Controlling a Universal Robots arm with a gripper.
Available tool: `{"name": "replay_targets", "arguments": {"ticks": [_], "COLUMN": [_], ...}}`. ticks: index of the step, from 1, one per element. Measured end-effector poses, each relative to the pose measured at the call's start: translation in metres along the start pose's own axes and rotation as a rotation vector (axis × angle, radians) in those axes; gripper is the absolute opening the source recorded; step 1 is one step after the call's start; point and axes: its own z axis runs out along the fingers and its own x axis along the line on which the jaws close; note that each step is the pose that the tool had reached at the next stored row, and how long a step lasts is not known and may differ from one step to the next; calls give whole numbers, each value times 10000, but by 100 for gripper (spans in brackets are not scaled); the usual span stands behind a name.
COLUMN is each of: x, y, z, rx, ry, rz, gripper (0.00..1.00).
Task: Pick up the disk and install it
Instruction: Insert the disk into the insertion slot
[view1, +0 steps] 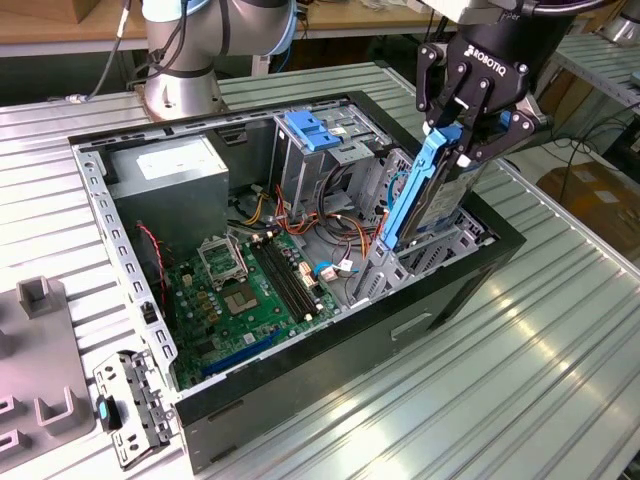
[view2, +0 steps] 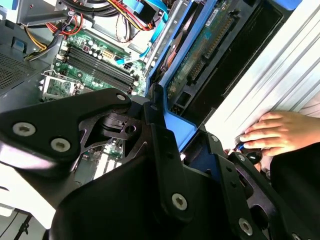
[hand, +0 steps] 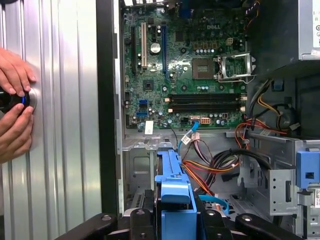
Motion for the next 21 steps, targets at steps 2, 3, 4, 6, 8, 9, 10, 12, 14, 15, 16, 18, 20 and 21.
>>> {"name": "replay_targets", "arguments": {"ticks": [2,3,4,6,8,9,10,12,14,15,16,18,20,21], "x": [0,0,0,0,0,0,0,0,0,0,0,0,-1,-1], "y": [0,0,0,0,0,0,0,0,0,0,0,0,0,0], "z": [15,20,27,33,34,35,35,36,37,37,37,37,39,55], "rx": [1,0,1,0,0,0,0,0,0,1,0,0,0,1], "ry": [-1,1,0,1,0,0,0,0,0,-1,0,2,-1,-3], "rz": [-1,-1,0,0,0,-1,0,0,0,-1,-1,-1,-1,0], "gripper": [37,37,37,37,37,37,37,37,37,37,37,45,45,45]}}
